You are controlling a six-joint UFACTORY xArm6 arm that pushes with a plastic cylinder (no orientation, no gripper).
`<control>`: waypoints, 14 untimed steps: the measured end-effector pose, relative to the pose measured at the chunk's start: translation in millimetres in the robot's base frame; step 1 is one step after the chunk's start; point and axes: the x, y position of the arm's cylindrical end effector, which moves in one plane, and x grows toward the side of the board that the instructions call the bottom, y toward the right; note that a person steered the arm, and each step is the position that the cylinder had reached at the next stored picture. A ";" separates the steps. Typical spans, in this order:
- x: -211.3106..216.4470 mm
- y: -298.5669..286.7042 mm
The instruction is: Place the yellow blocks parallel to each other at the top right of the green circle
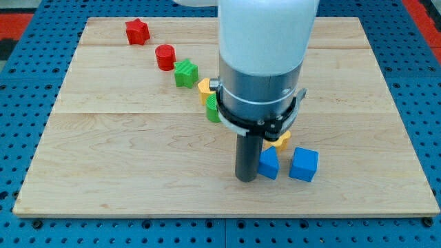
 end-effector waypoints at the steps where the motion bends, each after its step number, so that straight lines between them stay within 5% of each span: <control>1: -17.3 -8.6; 3: -43.4 -17.1; 5: -38.7 91.5; 8: -98.8 136.0; 10: -86.0 -99.6; 11: -100.8 -138.4; 13: -190.0 -105.7; 14: -196.6 -64.6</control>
